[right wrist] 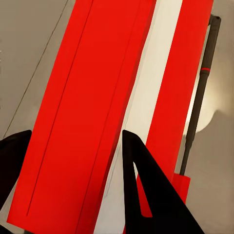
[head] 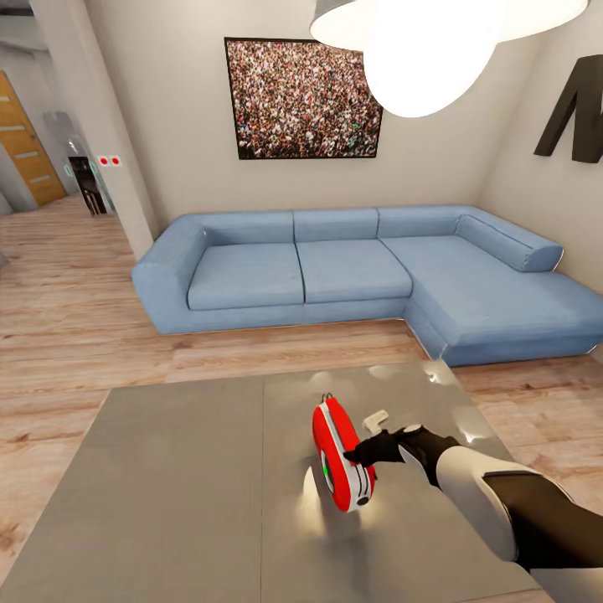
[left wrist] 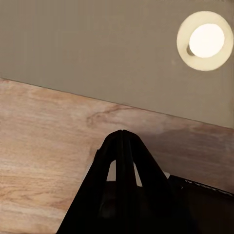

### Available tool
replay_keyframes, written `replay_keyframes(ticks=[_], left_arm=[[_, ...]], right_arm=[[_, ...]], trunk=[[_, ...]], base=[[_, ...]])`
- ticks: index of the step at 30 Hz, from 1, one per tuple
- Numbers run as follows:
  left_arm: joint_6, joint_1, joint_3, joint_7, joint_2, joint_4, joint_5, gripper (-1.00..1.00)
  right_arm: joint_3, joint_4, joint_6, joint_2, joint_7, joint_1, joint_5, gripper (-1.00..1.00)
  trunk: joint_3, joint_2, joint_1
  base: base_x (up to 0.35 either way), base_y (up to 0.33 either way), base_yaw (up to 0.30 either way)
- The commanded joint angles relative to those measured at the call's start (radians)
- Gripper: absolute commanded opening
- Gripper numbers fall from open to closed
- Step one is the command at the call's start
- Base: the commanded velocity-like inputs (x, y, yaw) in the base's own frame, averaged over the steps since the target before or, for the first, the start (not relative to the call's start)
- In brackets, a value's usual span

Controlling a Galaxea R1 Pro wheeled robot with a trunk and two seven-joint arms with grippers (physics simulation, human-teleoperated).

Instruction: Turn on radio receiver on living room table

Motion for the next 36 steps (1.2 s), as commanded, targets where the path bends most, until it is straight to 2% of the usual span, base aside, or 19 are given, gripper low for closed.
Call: replay_keyframes(ticks=[1,13,33,36], left_arm=[[0.0,0.0,0.0,0.0,0.0,0.0,0.0,-1.0],[-0.001,0.0,0.0,0.001,0.0,0.001,0.001,-1.0],[-0.002,0.0,0.0,0.003,-0.001,0.001,0.001,-1.0],[-0.002,0.0,0.0,0.003,-0.001,0.001,0.001,-1.0]], right_arm=[[-0.006,-0.001,0.0,0.0,0.0,0.0,-0.002,-1.0],[-0.006,-0.001,-0.001,0.0,0.001,0.002,-0.001,-1.0],[-0.006,-0.001,0.0,0.0,0.007,0.003,-0.001,-1.0],[-0.006,-0.001,0.0,0.0,0.008,0.003,-0.001,-1.0]], trunk=[[0.0,0.0,0.0],[0.0,0.0,0.0],[-0.063,-0.14,0.077],[-0.063,-0.14,0.077]], base=[[0.0,0.0,0.0],[0.0,0.0,0.0],[0.0,0.0,0.0],[0.0,0.0,0.0]])
